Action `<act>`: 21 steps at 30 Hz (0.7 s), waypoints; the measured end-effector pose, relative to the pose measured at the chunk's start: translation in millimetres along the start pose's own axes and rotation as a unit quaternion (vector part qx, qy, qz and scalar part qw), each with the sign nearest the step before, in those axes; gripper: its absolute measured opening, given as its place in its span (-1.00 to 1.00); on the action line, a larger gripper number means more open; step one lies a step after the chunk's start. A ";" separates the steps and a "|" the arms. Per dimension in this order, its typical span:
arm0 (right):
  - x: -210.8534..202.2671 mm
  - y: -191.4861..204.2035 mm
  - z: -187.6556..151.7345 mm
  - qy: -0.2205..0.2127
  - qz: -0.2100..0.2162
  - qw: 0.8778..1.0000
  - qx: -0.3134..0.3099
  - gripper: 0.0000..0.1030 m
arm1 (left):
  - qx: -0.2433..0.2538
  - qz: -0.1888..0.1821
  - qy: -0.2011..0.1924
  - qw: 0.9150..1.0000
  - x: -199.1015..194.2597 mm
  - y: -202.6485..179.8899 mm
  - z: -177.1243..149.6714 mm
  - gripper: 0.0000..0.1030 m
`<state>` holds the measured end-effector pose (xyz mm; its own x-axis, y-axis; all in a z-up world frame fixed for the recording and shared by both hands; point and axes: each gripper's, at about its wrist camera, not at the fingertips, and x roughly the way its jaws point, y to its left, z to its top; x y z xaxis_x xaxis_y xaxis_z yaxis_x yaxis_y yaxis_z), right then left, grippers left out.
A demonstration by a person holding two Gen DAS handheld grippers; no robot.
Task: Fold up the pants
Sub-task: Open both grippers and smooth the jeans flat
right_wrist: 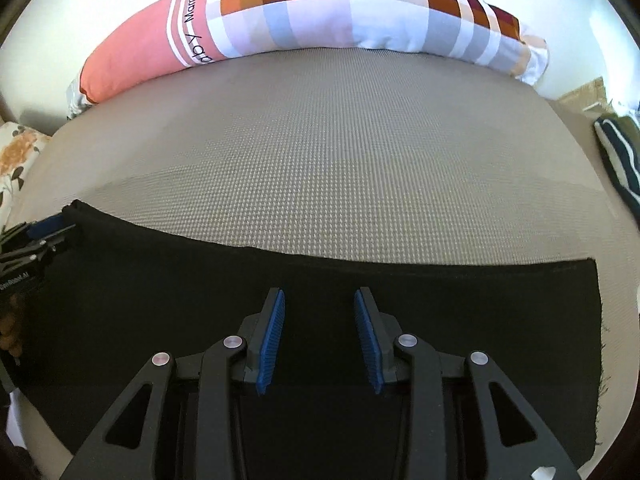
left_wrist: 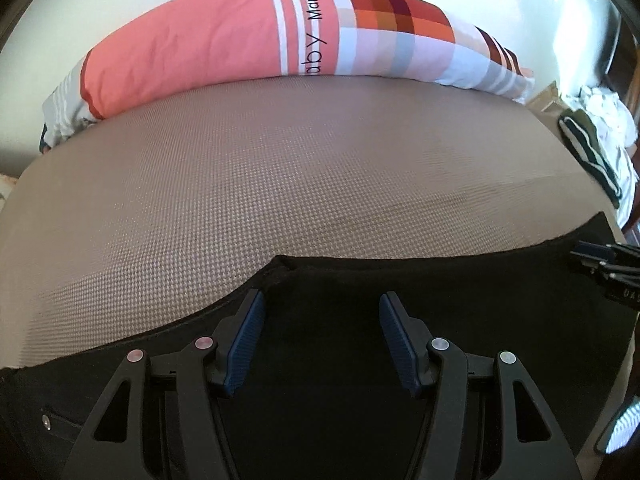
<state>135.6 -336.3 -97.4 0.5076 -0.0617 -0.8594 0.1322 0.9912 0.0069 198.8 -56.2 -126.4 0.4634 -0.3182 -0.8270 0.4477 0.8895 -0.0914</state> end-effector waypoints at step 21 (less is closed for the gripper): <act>-3.4 3.8 -6.9 -0.035 0.014 0.999 -0.004 -0.15 | -0.056 0.049 -0.001 0.997 -52.5 4.6 -73.1 0.18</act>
<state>128.5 -331.5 -98.0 0.5696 -0.0421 -0.8208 0.1111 0.9935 0.0262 120.6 -11.4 -124.0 0.5026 -0.2284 -0.8338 0.3119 0.9474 -0.0716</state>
